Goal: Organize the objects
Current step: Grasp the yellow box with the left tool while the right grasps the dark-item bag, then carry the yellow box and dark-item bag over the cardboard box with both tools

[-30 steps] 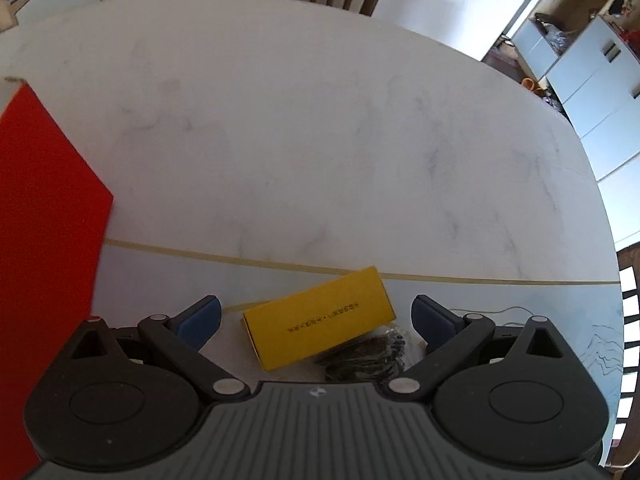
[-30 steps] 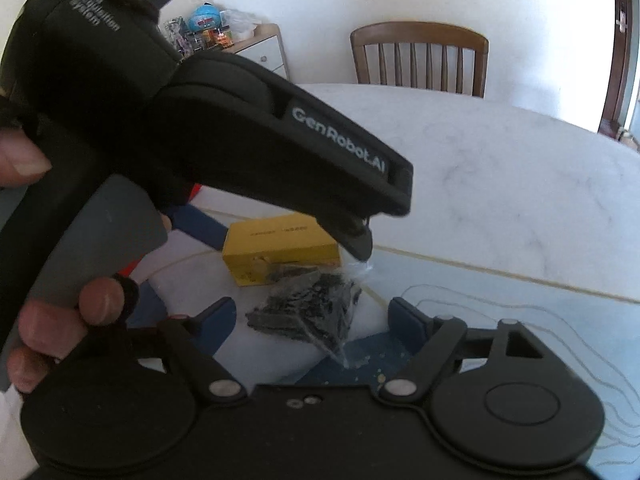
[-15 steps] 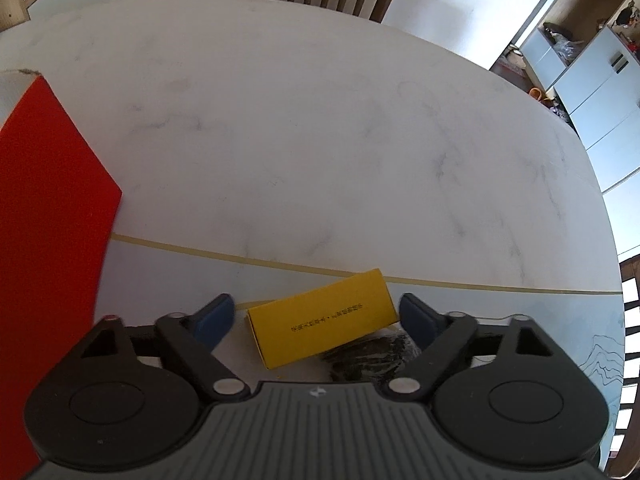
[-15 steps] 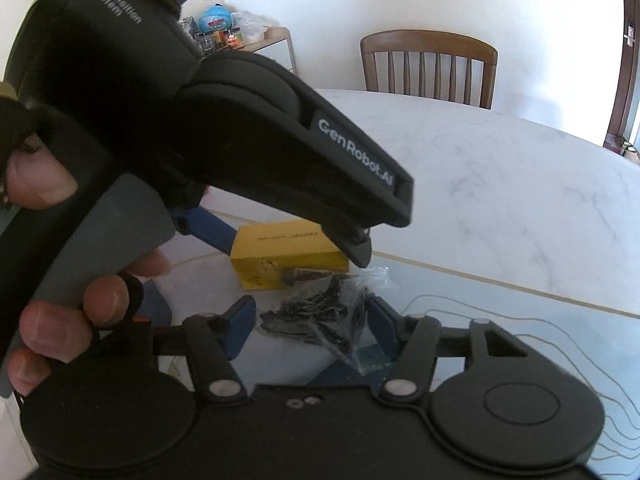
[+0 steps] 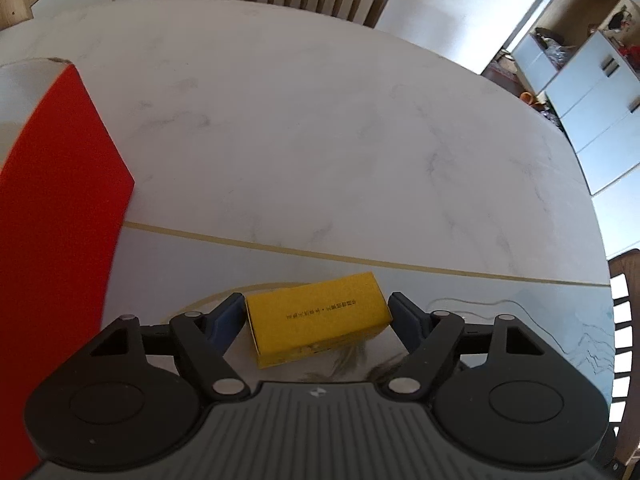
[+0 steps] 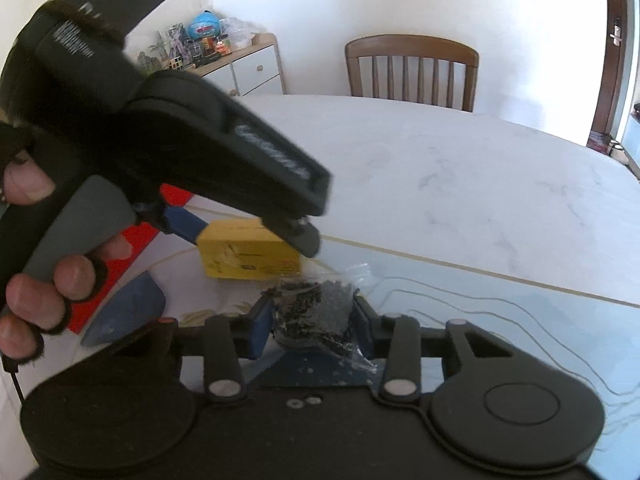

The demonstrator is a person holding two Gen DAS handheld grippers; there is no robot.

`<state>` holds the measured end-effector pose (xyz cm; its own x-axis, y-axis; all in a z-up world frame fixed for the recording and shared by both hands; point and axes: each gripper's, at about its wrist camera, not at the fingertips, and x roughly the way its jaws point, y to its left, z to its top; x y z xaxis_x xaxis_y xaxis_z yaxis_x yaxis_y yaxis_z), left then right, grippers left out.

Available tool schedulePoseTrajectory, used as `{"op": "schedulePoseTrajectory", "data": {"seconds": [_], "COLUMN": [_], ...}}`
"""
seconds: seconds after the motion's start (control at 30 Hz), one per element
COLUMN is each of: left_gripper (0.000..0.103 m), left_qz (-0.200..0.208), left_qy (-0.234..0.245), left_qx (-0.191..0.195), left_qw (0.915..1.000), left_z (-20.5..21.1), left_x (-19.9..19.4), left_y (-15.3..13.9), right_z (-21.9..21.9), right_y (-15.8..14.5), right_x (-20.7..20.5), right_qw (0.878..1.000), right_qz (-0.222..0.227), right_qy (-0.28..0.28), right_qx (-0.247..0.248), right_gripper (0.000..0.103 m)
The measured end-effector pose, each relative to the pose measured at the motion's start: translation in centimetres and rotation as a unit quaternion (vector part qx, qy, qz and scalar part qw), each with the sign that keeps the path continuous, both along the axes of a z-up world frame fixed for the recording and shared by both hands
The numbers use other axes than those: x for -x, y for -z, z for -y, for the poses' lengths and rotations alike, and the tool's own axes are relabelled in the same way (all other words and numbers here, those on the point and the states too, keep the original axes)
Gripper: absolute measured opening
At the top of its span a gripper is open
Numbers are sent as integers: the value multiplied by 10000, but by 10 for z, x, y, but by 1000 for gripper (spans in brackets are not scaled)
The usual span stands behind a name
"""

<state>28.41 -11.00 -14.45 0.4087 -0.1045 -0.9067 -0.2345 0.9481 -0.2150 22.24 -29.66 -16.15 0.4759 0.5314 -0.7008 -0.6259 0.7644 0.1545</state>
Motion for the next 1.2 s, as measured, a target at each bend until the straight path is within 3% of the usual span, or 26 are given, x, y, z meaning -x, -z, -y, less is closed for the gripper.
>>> {"op": "schedulePoseTrajectory", "data": {"seconds": [0.5, 0.8, 1.2], "left_gripper": [77, 77, 77], "left_qz": [231, 581, 1154], "left_qy": [247, 401, 412], "left_qx": [81, 222, 90], "left_qw": [9994, 9973, 9924], "left_z": [6, -3, -47], "left_x": [34, 75, 136], "left_y": [-36, -72, -109], "right_z": [49, 35, 1], "right_y": [-48, -84, -132], "right_x": [23, 42, 73], "right_qw": [9987, 9991, 9986], "right_qz": [-150, 54, 363], "right_qy": [417, 295, 65], "right_qx": [-257, -284, -380], "right_gripper": [40, 39, 39]}}
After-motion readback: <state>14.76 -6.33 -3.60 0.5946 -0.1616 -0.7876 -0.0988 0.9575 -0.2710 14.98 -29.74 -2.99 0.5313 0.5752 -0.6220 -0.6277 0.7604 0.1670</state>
